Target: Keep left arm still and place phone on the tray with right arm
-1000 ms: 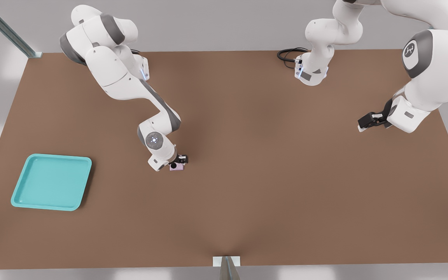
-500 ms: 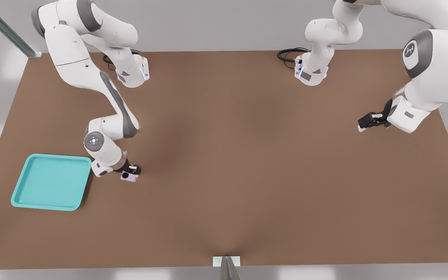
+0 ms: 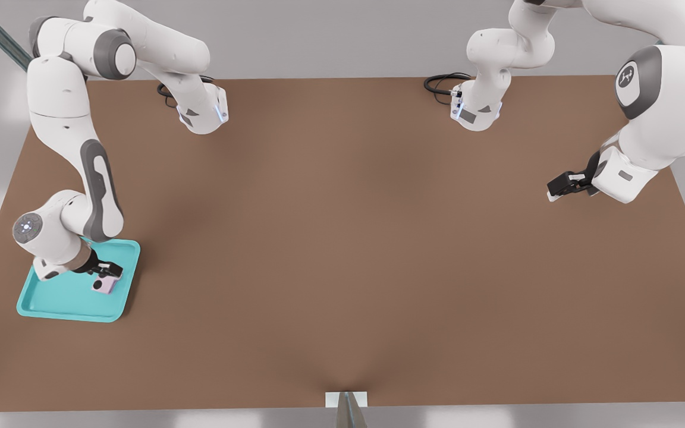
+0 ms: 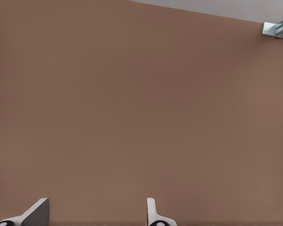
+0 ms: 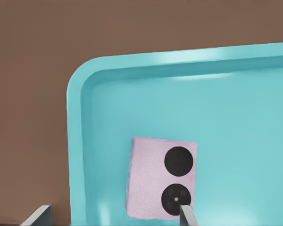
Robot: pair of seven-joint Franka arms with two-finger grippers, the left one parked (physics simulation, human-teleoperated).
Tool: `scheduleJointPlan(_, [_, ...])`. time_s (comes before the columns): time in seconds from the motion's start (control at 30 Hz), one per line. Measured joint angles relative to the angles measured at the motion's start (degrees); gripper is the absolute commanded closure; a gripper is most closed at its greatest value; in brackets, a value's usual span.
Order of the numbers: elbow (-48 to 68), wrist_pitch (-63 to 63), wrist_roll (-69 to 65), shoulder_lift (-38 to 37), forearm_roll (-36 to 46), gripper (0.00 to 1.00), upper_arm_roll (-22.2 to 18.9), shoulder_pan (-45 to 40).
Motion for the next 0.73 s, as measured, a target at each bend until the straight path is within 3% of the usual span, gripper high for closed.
scheduleJointPlan(0.1, [4.3,-6.23,-1.43,-12.07,-3.29,0.0,5.71,3.53])
scheduleJointPlan(0.2, [8.83,-18.07,0.82,-25.92,-7.07,0.0,8.92,13.33])
scheduleJointPlan(0.27, [10.18,-25.89,2.24,-29.02,-6.93,0.0,9.52,19.76])
scheduleJointPlan(0.4, [21.24,-38.04,4.52,-22.05,-6.74,0.0,5.52,31.73])
scheduleJointPlan(0.53, [19.98,-44.37,6.33,-22.79,-6.63,0.0,-2.71,19.74])
scheduleJointPlan(0.6, [20.51,-46.39,7.09,-22.2,-6.53,0.0,-2.01,16.28])
scheduleJointPlan(0.73, [20.61,-48.88,8.38,-21.9,-6.46,0.0,-0.9,21.1])
